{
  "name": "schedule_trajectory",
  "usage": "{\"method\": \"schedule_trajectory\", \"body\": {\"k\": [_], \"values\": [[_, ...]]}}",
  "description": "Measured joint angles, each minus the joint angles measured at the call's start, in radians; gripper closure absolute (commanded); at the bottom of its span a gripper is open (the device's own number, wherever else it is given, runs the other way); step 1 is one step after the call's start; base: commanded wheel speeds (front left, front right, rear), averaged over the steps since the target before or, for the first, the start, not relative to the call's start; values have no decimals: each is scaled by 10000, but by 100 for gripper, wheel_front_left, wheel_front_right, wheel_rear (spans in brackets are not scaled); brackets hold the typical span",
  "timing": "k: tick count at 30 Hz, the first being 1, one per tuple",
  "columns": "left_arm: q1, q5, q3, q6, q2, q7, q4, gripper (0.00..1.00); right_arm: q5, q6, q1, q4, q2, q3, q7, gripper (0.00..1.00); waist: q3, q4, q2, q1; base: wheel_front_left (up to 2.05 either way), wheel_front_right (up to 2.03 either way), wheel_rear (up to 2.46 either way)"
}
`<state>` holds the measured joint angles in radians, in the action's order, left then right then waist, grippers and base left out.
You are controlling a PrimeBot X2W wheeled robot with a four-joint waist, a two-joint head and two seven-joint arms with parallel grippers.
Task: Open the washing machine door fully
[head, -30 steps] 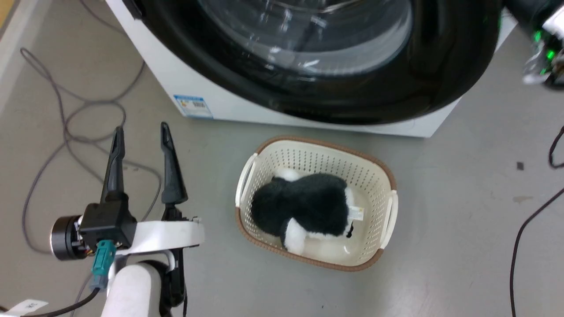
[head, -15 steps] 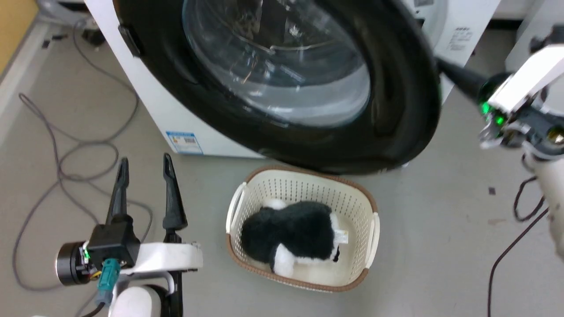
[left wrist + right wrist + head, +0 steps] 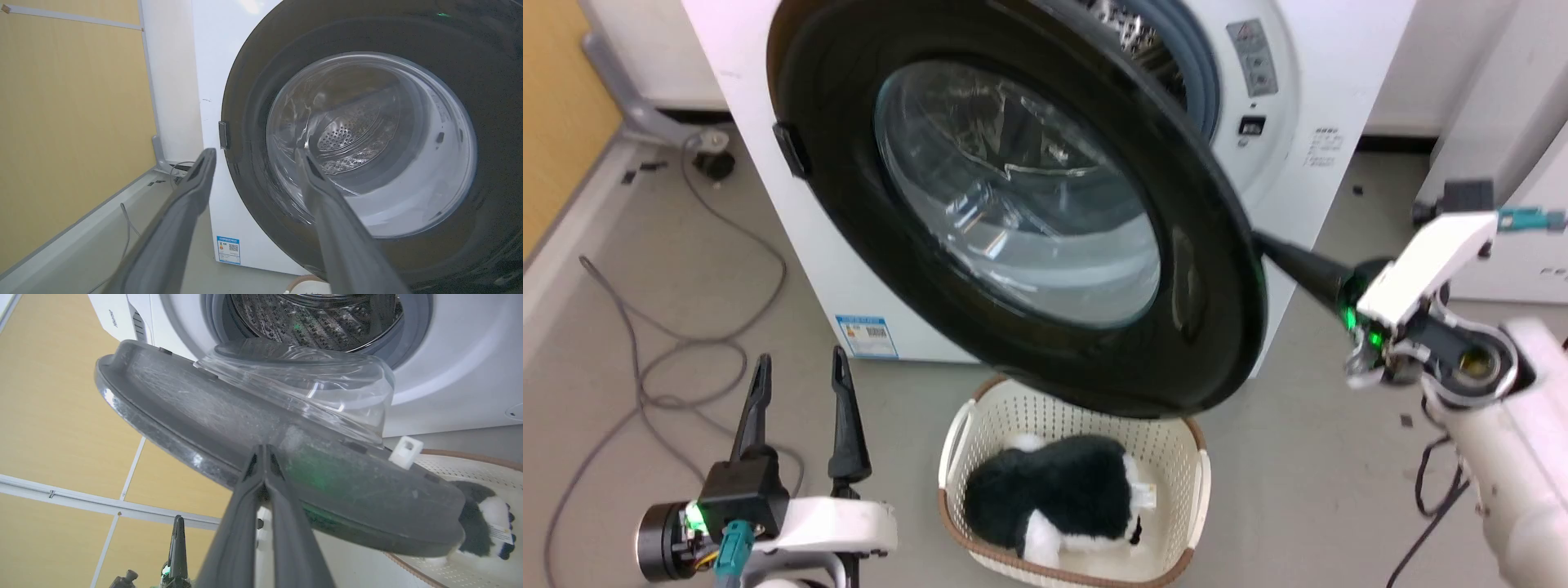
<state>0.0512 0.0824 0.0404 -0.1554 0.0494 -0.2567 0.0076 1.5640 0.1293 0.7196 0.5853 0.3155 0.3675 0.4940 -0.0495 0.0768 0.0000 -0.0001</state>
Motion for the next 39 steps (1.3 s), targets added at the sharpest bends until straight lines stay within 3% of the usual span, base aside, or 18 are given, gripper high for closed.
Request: {"method": "schedule_trajectory", "body": {"k": [12, 25, 39], "values": [[-342, -2, -134, 15, 0, 0, 33, 0, 382, 2, -1853, -2017, -207, 54, 61, 100, 493, -85, 0, 0, 0, 0, 0], [-520, -211, -115, 174, 0, 0, 226, 0, 462, 2, -3551, -4441, -1062, 1007, 633, 100, 606, -109, 0, 0, 0, 0, 0], [-527, -263, -52, 165, 0, 0, 328, 0, 186, 2, -3970, -5354, -2086, 2050, 888, 100, 584, 6, 0, 0, 0, 0, 0]]}}
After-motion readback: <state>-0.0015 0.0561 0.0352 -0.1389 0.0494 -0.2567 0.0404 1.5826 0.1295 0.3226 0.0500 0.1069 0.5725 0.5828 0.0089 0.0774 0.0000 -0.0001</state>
